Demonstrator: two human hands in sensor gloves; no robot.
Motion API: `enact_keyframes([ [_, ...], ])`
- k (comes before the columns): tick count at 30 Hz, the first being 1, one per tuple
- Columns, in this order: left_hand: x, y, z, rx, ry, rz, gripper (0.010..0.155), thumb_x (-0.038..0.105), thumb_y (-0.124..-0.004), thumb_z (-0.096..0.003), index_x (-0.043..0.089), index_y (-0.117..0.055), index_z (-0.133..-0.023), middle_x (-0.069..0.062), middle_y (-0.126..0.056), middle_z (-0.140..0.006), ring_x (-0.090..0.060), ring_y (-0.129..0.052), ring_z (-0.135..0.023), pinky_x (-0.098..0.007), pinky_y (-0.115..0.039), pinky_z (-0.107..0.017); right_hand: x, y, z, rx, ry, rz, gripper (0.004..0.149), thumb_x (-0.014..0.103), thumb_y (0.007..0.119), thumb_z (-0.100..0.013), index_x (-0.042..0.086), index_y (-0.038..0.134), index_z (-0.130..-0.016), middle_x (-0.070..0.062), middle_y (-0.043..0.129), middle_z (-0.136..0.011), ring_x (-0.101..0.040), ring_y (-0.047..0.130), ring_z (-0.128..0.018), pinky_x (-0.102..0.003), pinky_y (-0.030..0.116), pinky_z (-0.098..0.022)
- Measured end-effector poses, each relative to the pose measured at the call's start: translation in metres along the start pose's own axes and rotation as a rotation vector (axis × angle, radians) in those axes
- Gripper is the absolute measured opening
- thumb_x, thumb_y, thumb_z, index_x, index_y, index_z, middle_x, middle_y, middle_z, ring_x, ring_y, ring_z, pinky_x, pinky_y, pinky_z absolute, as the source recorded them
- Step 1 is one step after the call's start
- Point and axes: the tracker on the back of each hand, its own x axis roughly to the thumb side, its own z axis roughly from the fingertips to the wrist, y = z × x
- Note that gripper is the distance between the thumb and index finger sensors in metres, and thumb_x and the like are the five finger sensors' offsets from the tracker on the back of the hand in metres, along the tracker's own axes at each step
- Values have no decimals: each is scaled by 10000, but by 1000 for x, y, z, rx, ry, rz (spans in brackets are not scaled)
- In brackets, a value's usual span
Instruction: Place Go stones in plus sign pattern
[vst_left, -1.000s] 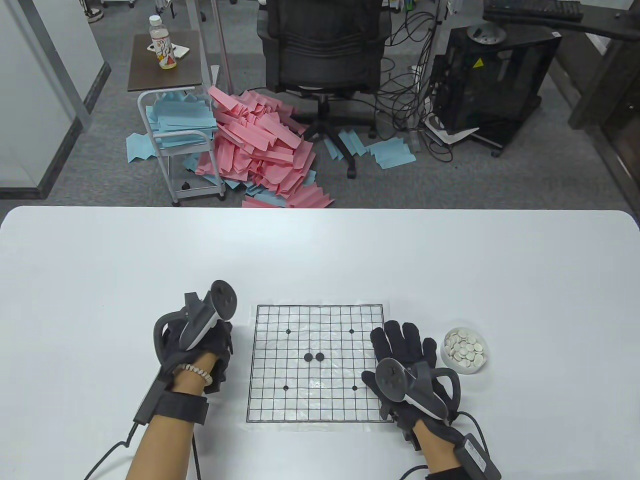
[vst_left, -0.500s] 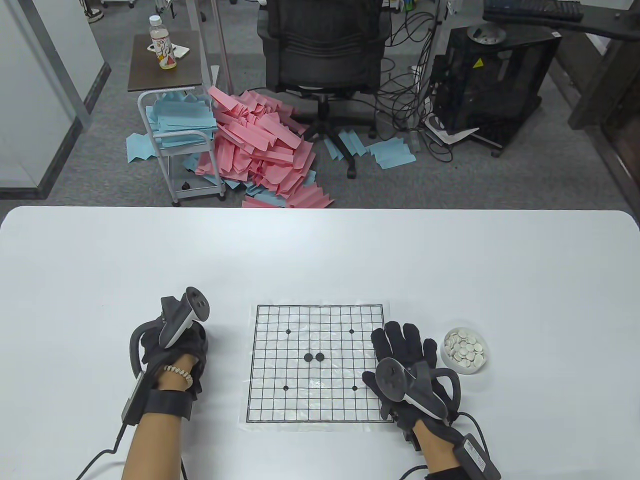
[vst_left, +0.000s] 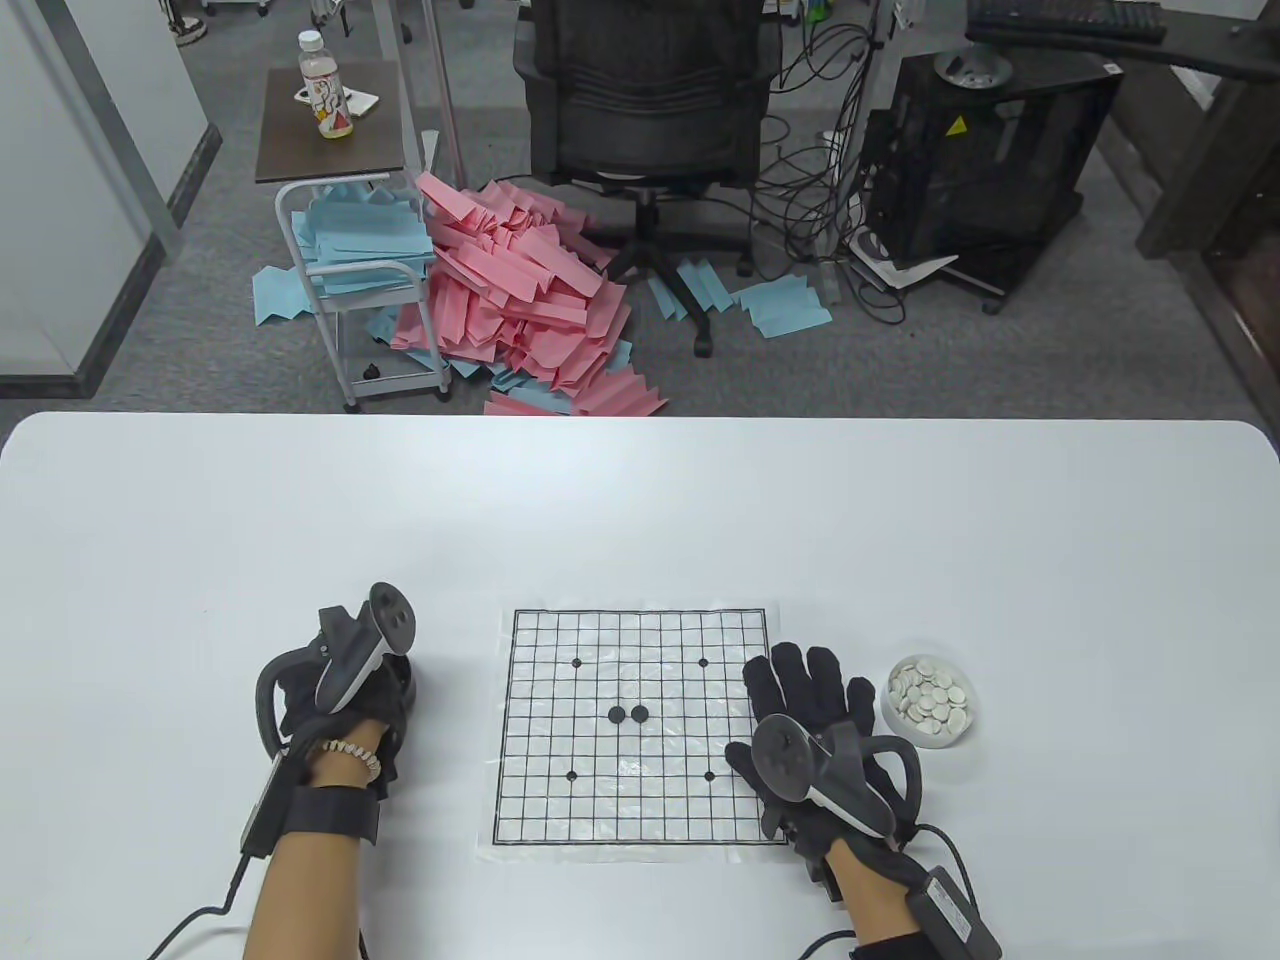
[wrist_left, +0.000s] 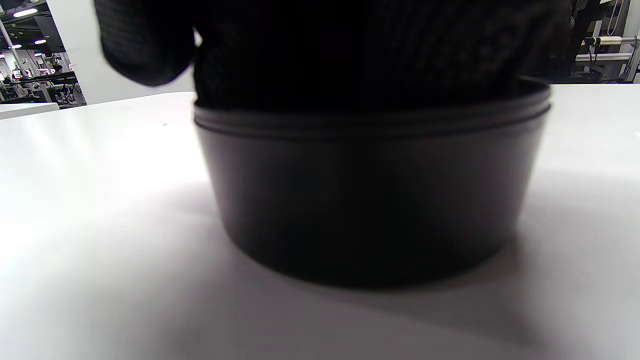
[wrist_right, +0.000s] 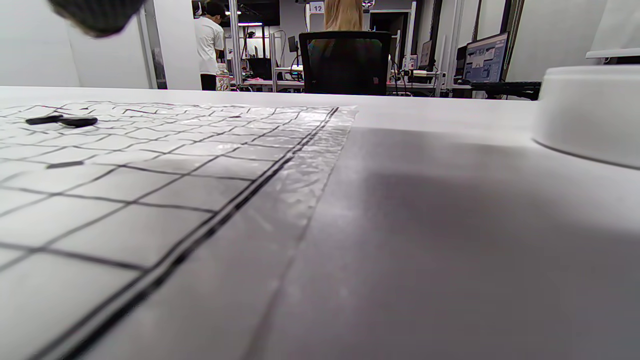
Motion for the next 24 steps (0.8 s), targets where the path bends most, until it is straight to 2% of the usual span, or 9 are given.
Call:
enact_keyframes([
  [11, -3, 5, 4, 83, -5, -24, 425, 440, -973, -283, 312, -997, -688, 24, -1069, -595, -221, -1002, -445, -538, -762, -553, 0, 0, -1, -2, -1, 1, 842, 597, 742, -423, 327, 340, -1113, -47, 277, -1207, -439, 293, -1140, -720, 348, -761],
  [18, -1, 27, 14, 171, -17, -17, 408, 372, -934, -336, 304, -980, -735, 16, -1065, -657, -230, -1013, -480, -531, -764, -566, 0, 1, -1, -3, -5, -3, 842, 597, 742, -422, 327, 341, -1112, -51, 276, -1207, -440, 292, -1140, -721, 346, -761],
  [21, 11, 41, 22, 209, -88, 9, 410, 358, -935, -337, 307, -978, -741, 21, -1071, -667, -225, -1025, -482, -525, -774, -565, 1, 1, -1, -3, -6, 0, 842, 593, 741, -425, 327, 334, -1112, -51, 274, -1206, -438, 291, -1140, -720, 347, -761],
  [24, 34, 53, 34, 226, -221, 79, 414, 339, -943, -334, 310, -976, -745, 27, -1082, -677, -223, -1039, -484, -520, -786, -558, 1, 1, -1, -7, -6, -3, 840, 590, 742, -424, 326, 337, -1112, -50, 273, -1206, -439, 291, -1139, -719, 347, -762],
])
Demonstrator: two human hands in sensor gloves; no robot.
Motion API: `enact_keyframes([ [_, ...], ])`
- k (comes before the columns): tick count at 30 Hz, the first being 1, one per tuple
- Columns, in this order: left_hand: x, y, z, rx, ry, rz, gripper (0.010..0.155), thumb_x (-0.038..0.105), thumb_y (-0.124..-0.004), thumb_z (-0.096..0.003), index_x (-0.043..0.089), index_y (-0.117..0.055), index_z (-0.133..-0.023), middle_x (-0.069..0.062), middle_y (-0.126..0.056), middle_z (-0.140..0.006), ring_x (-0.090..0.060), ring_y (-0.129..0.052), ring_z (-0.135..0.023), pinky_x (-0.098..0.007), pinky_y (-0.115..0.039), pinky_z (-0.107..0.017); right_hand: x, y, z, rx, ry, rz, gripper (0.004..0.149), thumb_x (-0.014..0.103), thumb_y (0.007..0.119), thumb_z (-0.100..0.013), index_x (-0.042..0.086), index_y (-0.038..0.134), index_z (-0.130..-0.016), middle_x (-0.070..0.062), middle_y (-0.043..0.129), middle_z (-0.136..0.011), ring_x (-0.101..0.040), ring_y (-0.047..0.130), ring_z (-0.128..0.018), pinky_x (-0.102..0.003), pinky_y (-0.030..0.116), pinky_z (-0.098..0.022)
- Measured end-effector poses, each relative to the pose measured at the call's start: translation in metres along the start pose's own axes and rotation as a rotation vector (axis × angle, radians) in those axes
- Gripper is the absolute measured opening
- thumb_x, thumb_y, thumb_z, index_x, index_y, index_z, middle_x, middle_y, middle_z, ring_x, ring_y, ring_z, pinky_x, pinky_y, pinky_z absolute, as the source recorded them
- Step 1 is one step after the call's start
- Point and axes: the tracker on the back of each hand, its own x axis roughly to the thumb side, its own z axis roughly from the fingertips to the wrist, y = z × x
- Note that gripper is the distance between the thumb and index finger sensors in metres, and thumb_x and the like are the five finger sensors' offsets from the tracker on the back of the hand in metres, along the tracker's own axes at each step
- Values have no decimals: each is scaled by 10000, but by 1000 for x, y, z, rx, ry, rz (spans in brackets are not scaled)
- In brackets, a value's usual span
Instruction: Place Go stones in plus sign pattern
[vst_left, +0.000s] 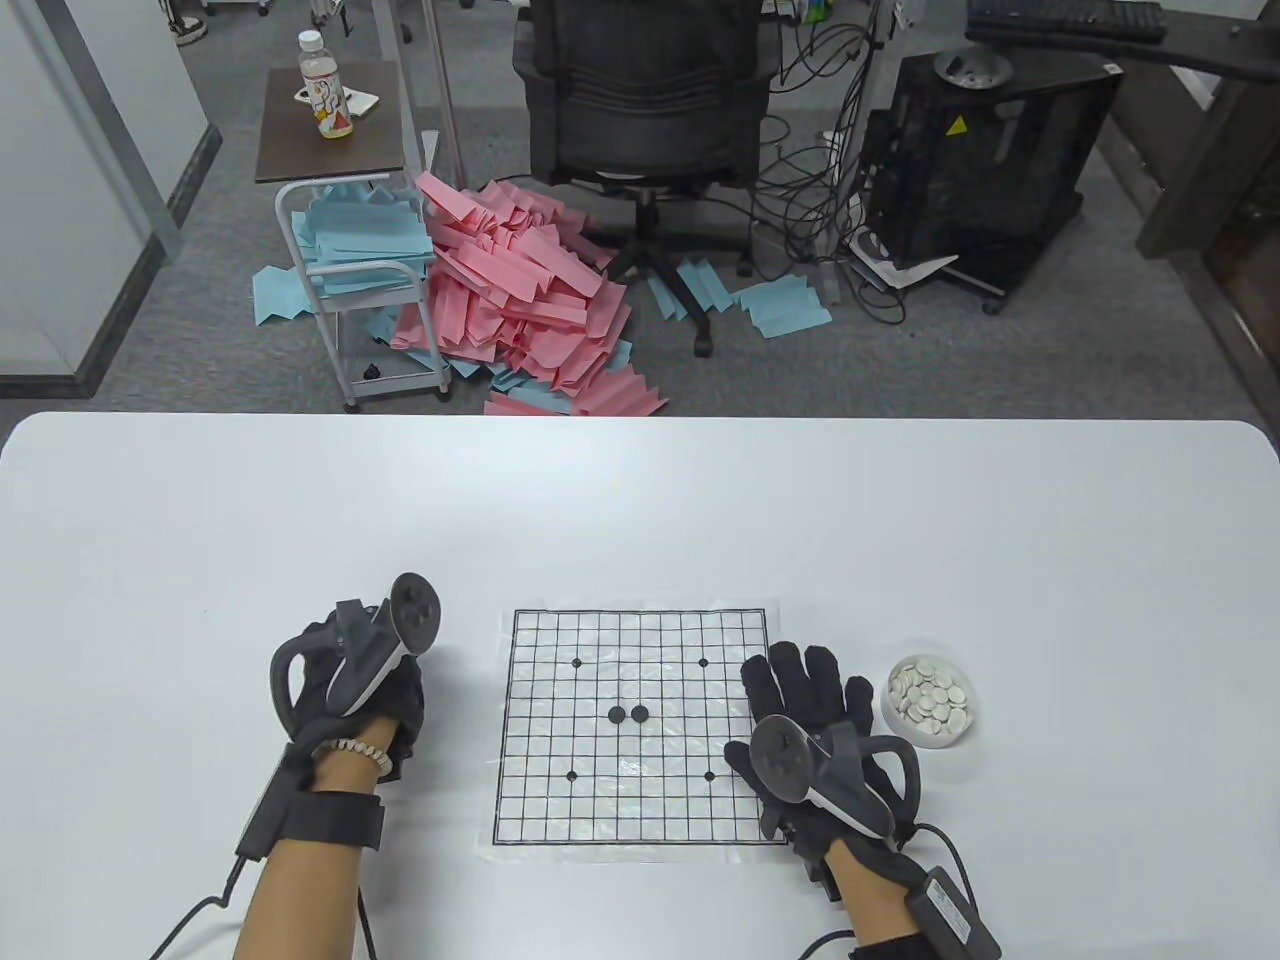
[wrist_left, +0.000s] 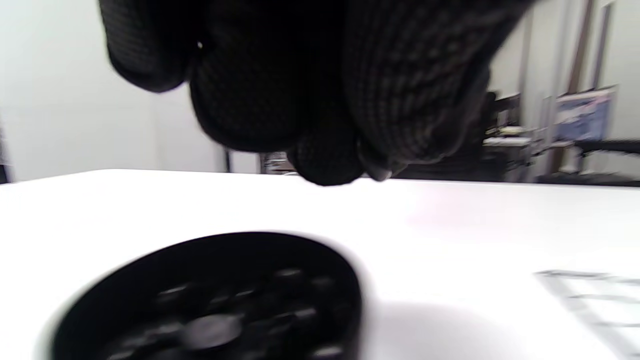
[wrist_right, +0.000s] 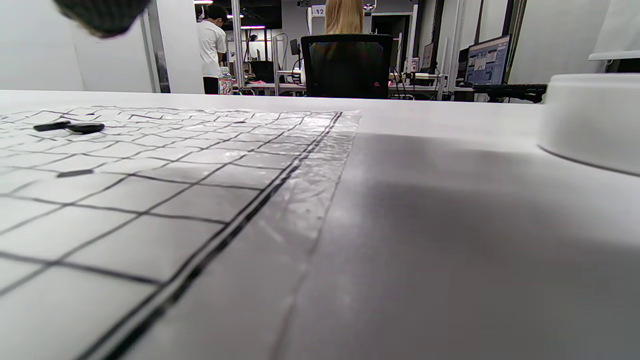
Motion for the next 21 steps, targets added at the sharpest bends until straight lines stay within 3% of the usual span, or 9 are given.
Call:
enact_keyframes([
  [6, 67, 8, 13, 19, -251, 109, 419, 318, -960, -315, 321, -984, -733, 39, -1096, -679, -217, -1057, -477, -518, -804, -541, -1, 0, 0, -4, 0, -3, 840, 590, 742, -424, 326, 338, -1112, -53, 276, -1205, -439, 292, -1139, -719, 349, -761],
  [11, 124, -2, 24, -25, -394, 167, 418, 326, -983, -296, 330, -993, -713, 55, -1105, -663, -206, -1060, -462, -514, -811, -527, -1, 0, 0, -6, -1, -6, 842, 590, 741, -426, 326, 330, -1112, -53, 274, -1205, -440, 292, -1138, -719, 348, -761],
  [21, 191, -39, 37, -174, -486, 130, 433, 321, -1000, -282, 351, -986, -714, 84, -1100, -671, -200, -1045, -492, -509, -801, -533, -2, 0, 0, -10, 0, -8, 842, 590, 740, -426, 326, 329, -1112, -56, 271, -1205, -439, 289, -1139, -724, 343, -758],
])
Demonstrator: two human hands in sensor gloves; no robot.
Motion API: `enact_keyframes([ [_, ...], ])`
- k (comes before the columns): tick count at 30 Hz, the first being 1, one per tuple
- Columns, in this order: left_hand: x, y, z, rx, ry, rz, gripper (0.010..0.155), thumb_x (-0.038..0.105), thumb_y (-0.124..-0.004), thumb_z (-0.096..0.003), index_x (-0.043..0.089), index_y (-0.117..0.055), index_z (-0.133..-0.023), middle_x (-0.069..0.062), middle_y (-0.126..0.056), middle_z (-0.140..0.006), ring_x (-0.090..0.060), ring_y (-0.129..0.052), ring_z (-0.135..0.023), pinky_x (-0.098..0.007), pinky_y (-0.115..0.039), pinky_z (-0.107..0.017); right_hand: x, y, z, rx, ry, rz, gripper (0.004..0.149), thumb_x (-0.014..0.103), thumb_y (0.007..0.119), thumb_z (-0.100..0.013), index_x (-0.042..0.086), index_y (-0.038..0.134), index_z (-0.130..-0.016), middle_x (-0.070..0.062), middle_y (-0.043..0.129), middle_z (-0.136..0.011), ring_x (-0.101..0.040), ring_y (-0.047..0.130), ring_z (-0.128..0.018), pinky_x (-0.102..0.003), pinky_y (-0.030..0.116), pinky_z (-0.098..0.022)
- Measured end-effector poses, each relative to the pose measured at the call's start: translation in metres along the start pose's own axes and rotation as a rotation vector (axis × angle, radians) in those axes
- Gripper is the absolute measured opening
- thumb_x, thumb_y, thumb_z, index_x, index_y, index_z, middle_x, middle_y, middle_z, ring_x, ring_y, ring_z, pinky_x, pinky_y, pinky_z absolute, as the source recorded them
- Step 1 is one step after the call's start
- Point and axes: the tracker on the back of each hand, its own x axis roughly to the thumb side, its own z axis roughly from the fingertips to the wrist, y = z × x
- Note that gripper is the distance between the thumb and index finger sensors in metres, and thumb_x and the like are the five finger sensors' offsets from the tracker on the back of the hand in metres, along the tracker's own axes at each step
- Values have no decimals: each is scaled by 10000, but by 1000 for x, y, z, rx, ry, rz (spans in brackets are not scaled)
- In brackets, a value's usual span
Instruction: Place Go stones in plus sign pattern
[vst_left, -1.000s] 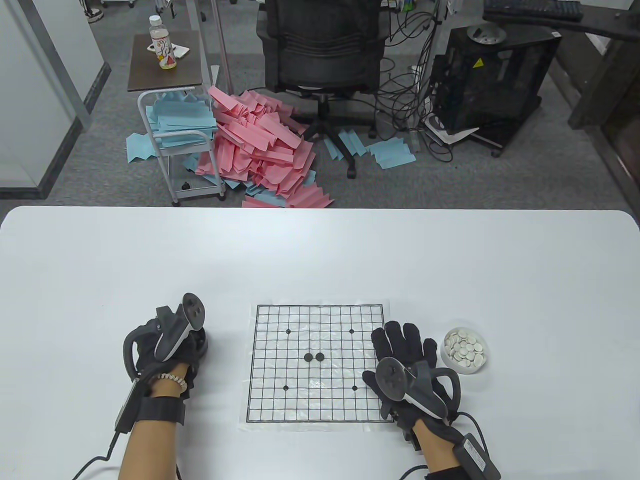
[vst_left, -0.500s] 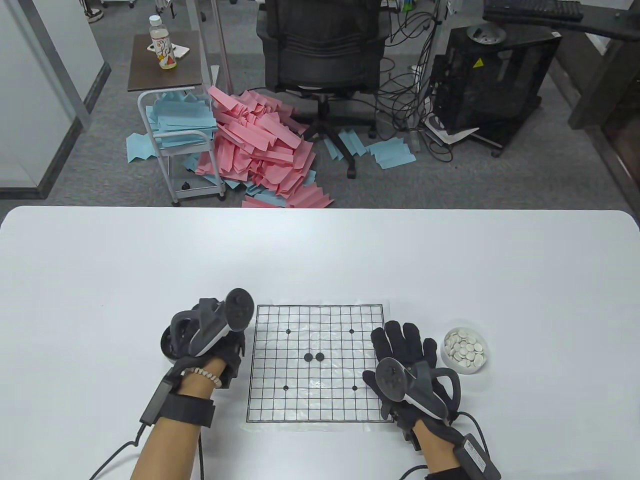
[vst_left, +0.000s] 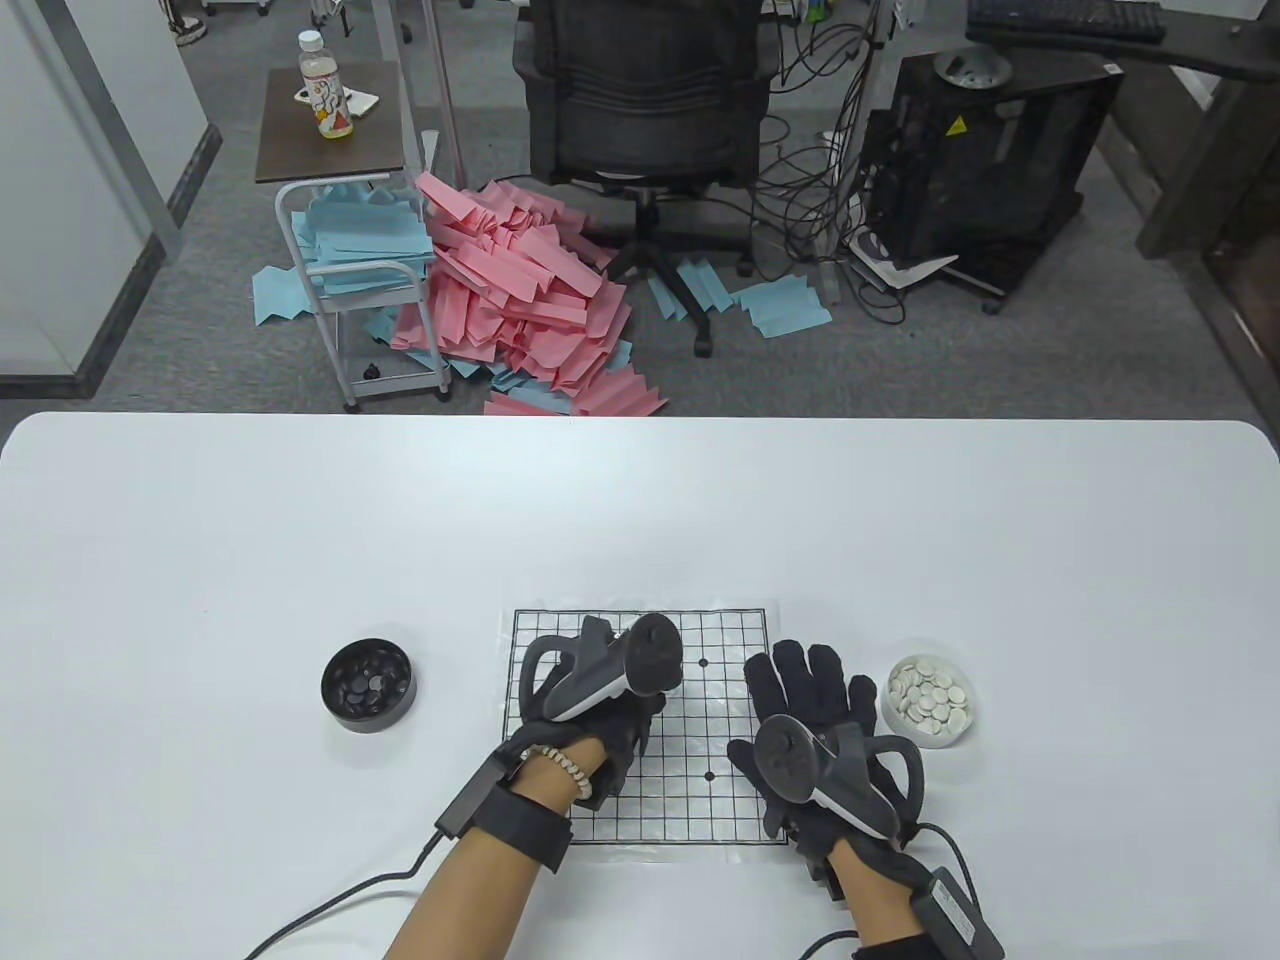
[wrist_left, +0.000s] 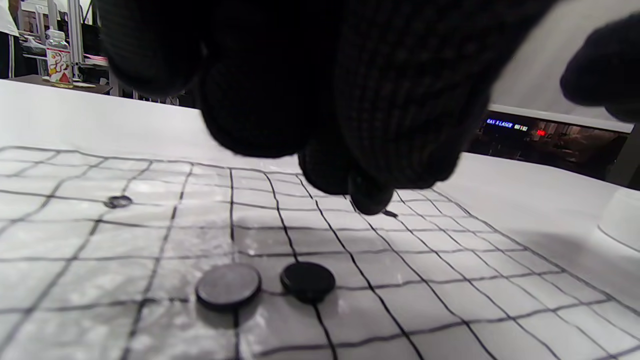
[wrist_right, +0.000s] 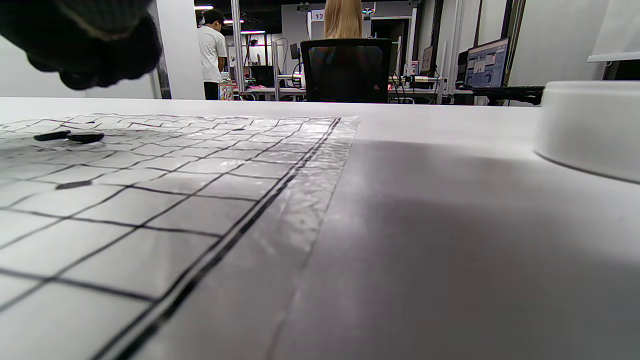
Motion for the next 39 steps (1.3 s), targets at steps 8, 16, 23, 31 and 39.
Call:
enact_keyframes([
  [8, 7, -16, -6, -11, 0, -50, 412, 329, -980, -303, 370, -984, -713, 102, -1103, -671, -192, -1040, -507, -499, -798, -530, 0, -1, 0, -3, -2, 0, 841, 588, 740, -427, 327, 328, -1112, -55, 273, -1205, -442, 289, -1137, -720, 345, -761],
  [16, 5, -21, -8, -19, 13, 1, 403, 337, -985, -303, 373, -990, -704, 105, -1113, -660, -194, -1043, -503, -499, -799, -525, -1, 0, 0, 1, -1, 3, 841, 588, 740, -427, 326, 327, -1112, -56, 269, -1206, -440, 287, -1138, -721, 341, -760],
  [23, 3, -20, -6, 2, 20, -23, 449, 356, -971, -307, 371, -961, -755, 91, -1085, -727, -206, -1028, -544, -510, -782, -539, 0, 0, 0, 1, -2, 2, 841, 587, 740, -427, 328, 327, -1112, -57, 270, -1206, -439, 291, -1139, -722, 341, -760],
  [31, -33, 22, 7, 85, 84, -9, 466, 359, -955, -322, 347, -942, -787, 59, -1057, -772, -223, -1012, -572, -519, -768, -547, 0, 0, 0, 1, -3, 2, 839, 587, 739, -428, 327, 328, -1112, -56, 271, -1205, -439, 292, -1138, -723, 342, -759],
  [39, -112, 66, 38, 135, 327, -178, 457, 366, -946, -337, 334, -943, -793, 43, -1053, -790, -234, -1012, -585, -521, -763, -554, 1, 1, 0, 4, -6, 8, 841, 587, 741, -426, 327, 329, -1112, -56, 271, -1205, -439, 290, -1138, -723, 341, -759],
])
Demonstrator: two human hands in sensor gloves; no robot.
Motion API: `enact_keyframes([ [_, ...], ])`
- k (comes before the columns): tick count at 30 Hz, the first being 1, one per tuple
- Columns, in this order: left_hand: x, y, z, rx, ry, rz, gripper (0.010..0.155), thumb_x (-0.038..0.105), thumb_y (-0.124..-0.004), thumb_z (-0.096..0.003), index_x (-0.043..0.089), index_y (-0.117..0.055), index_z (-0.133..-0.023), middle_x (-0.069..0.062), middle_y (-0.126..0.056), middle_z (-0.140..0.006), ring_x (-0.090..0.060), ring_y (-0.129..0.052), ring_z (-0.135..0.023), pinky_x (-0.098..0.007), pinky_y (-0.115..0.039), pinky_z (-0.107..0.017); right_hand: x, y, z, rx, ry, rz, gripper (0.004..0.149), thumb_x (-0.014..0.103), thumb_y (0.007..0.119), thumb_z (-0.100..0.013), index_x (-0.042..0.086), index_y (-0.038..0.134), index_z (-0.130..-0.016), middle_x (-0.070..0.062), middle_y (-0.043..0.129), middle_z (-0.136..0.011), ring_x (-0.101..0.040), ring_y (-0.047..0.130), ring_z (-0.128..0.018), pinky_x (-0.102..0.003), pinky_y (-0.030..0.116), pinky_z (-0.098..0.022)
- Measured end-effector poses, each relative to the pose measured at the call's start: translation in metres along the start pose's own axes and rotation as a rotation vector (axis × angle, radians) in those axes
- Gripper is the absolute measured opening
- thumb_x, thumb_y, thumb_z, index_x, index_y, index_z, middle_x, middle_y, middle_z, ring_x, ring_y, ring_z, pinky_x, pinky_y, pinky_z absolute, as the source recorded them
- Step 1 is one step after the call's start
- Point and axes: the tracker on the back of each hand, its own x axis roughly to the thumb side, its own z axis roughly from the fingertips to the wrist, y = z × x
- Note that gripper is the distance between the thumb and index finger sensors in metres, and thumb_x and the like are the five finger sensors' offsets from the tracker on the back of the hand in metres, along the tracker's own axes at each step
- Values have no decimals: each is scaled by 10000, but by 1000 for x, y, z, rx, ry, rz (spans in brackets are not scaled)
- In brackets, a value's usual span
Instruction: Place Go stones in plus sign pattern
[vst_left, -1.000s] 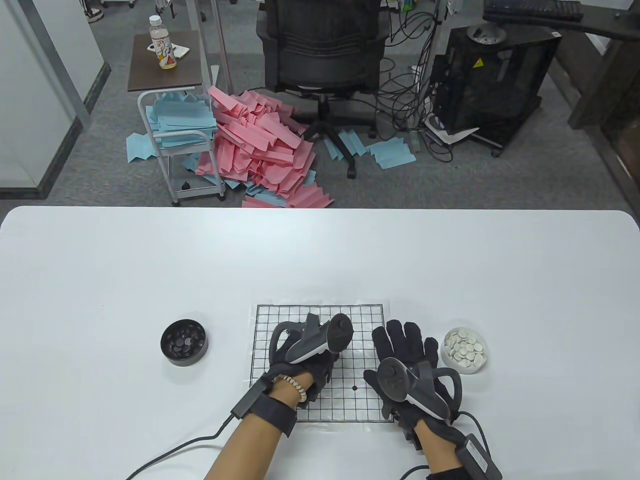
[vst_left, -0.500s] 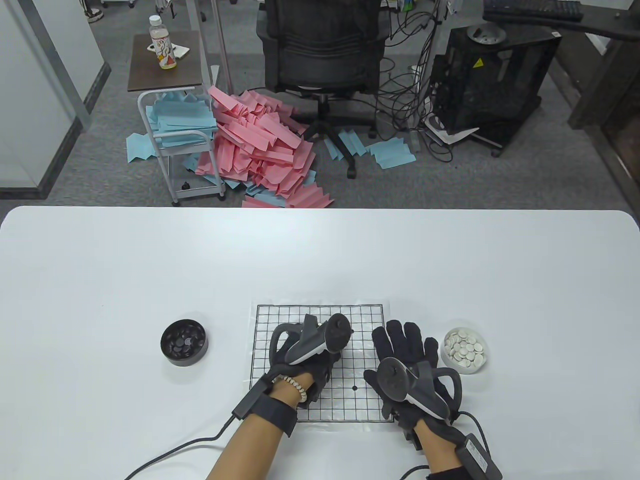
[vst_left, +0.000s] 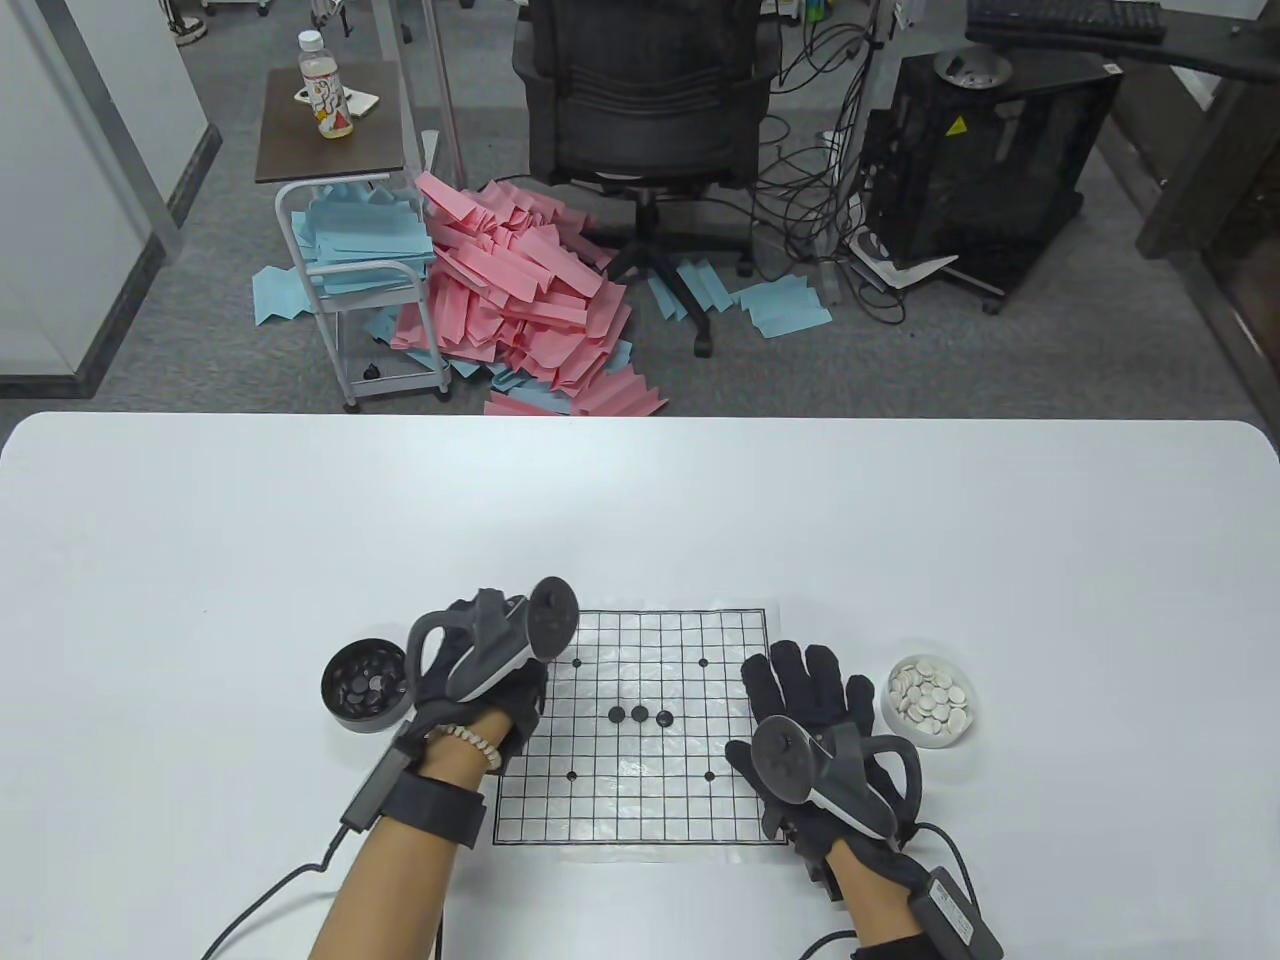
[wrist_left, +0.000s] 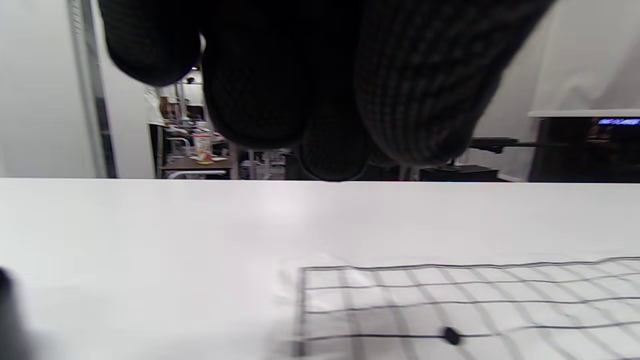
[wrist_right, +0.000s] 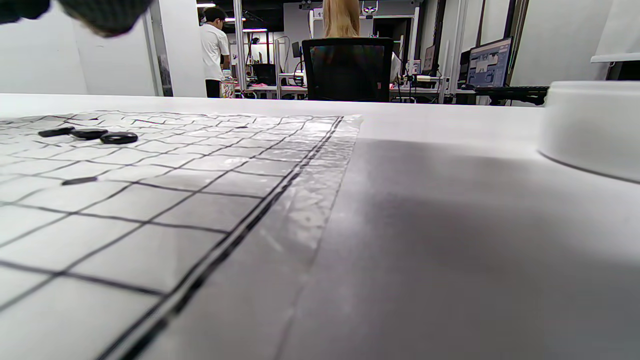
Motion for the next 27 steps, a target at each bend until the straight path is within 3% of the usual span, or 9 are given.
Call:
enact_keyframes([
  [5, -54, -6, -2, -96, 193, -40, 455, 360, -942, -346, 328, -941, -800, 30, -1044, -823, -247, -1010, -606, -527, -756, -561, 0, 0, 0, 2, 3, 2, 839, 585, 741, -427, 327, 330, -1112, -57, 271, -1205, -438, 290, -1138, -722, 343, -759],
  [11, -96, -35, -2, -265, 350, -40, 492, 385, -919, -358, 295, -917, -842, -2, -1020, -869, -266, -1000, -627, -534, -745, -560, 1, 0, 0, 6, 6, 4, 839, 587, 738, -428, 327, 328, -1112, -54, 270, -1206, -439, 287, -1139, -720, 341, -761],
  [18, -110, -60, 0, -302, 397, -7, 490, 381, -934, -347, 301, -929, -830, -1, -1029, -849, -262, -995, -620, -533, -743, -561, 0, 0, 0, 9, 9, 6, 838, 586, 739, -429, 328, 327, -1112, -54, 270, -1206, -439, 288, -1139, -721, 341, -760],
  [27, -103, -70, -2, -238, 393, -86, 475, 409, -965, -311, 314, -958, -776, 19, -1052, -771, -248, -992, -569, -534, -744, -564, 0, 0, 0, 12, 11, 11, 841, 586, 741, -426, 328, 328, -1112, -54, 270, -1206, -438, 287, -1139, -721, 339, -762],
])
